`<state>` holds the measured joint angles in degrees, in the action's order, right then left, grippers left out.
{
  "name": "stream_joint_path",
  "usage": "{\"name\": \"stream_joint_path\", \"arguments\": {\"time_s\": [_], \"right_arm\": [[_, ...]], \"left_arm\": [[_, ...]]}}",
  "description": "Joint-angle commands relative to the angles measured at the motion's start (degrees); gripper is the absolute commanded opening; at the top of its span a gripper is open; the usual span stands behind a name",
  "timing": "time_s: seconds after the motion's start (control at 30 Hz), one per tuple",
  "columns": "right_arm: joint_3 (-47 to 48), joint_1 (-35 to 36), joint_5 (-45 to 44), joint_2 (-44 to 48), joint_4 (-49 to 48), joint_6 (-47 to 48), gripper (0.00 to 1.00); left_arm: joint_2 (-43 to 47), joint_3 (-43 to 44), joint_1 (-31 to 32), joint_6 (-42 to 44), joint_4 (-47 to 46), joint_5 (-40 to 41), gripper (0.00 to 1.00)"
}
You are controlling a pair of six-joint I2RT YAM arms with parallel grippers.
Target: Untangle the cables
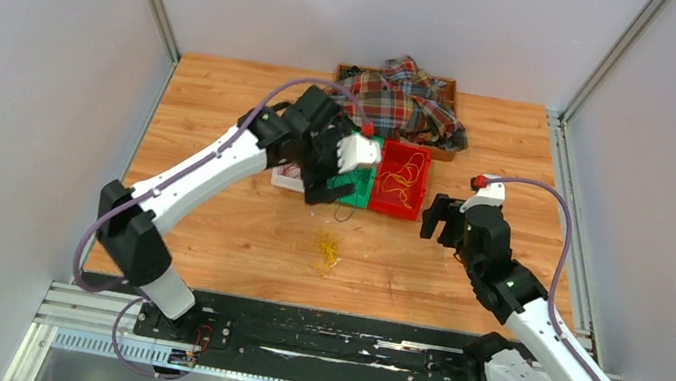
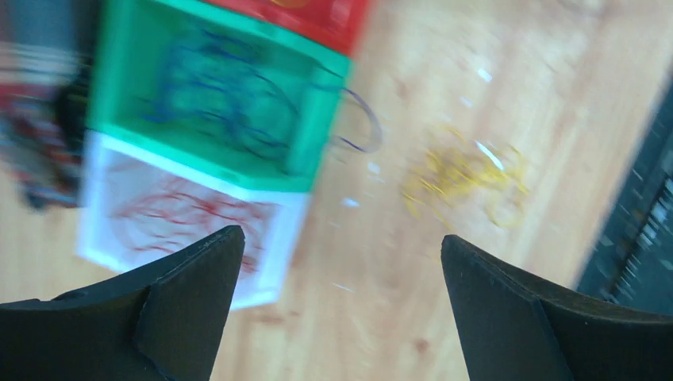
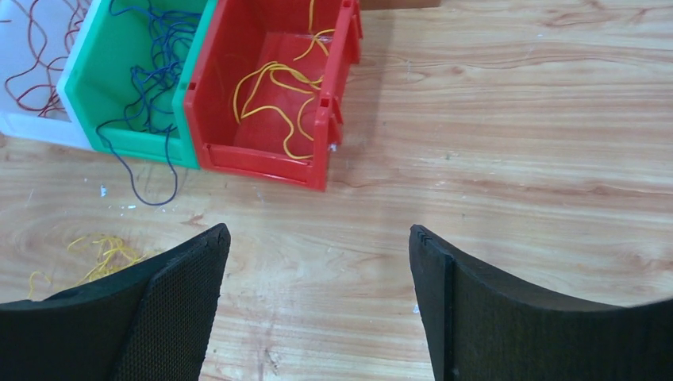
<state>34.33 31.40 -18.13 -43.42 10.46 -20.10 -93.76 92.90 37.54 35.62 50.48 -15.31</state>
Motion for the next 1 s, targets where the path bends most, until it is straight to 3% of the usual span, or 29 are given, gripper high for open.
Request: {"name": "stream_joint_path", "arguments": {"time_s": [0.0,0.13,0.23,0.37,0.6,0.8,0.9,0.97], "right_arm": [[-0.47,-0.73,4.08,-0.97,-3.75,0.98,0.82],[-0.58,-0.73,5.94,-1.81,-3.86,0.78,0.77],[-0.87,-0.72,6.7,-1.27,-3.37,0.36,0.74],[-2.16,-0.72,7.24,0.32,-3.58,-0.81,0.7],[-2.65,-0.72,7.95,1.17,-3.6,-1.29,0.65],[-2.37,-0.77,7.52,1.14,-3.53,-1.26,0.61],[-2.27,-0.74,7.5,1.23,-3.55,-1.27,0.58],[-2.25,-0.72,7.63,1.23,-3.65,-1.31,0.57]], "left_arm": [[5.48,-15.08,0.69,2.83,4.81,-7.2,0.97],[4.75,-21.15,0.69,0.32,3.36,-9.05,0.85],[2.72,-24.1,0.65,-3.43,-1.65,-6.1,0.75],[1.59,-27.77,0.61,-5.35,-11.18,-3.68,0.7],[-4.35,-26.99,0.17,-6.97,-16.55,-3.66,0.6],[-6.5,-27.37,0.08,-6.69,-16.22,-5.14,0.43],[-5.89,-27.35,-0.16,-5.78,-15.59,-4.31,0.27],[-5.0,-26.69,-0.59,-5.59,-14.76,-4.41,0.1]]}}
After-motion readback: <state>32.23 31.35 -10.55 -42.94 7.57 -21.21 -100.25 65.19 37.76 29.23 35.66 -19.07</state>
